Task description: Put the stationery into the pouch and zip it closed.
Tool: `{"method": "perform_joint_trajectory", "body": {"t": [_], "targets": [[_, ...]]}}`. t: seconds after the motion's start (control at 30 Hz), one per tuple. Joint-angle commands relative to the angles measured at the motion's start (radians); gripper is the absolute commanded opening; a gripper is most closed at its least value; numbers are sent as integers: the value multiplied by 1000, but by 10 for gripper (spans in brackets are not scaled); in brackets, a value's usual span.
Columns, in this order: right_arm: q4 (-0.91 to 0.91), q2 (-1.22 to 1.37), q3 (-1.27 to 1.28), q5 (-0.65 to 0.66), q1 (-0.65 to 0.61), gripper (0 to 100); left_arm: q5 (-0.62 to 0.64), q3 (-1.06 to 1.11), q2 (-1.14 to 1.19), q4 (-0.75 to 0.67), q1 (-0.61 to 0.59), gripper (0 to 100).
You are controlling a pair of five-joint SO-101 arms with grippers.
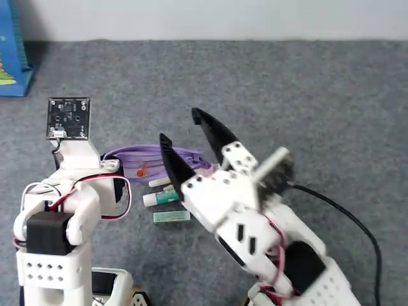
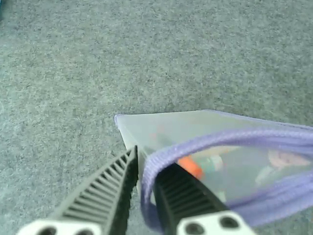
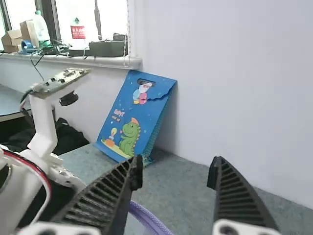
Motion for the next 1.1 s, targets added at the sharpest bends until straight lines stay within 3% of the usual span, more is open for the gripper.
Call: {"method": "perform_joint_trajectory", "body": {"t": [0.0,0.13,0.33,0.57,1.07], "targets": [[84,-79,-11,3,101,199,11,-30,11,6,2,13],[194,-56,-15,-52,263,198,9,-33,11,6,-25,13],[348,119,-15,-69,406,197,-18,-39,11,-2,-180,13],[389,456,-44,-78,437,198,-55,-76,9,3,-304,13],[392,1161,-342,-423,437,198,-57,-77,9,28,-316,13]]}}
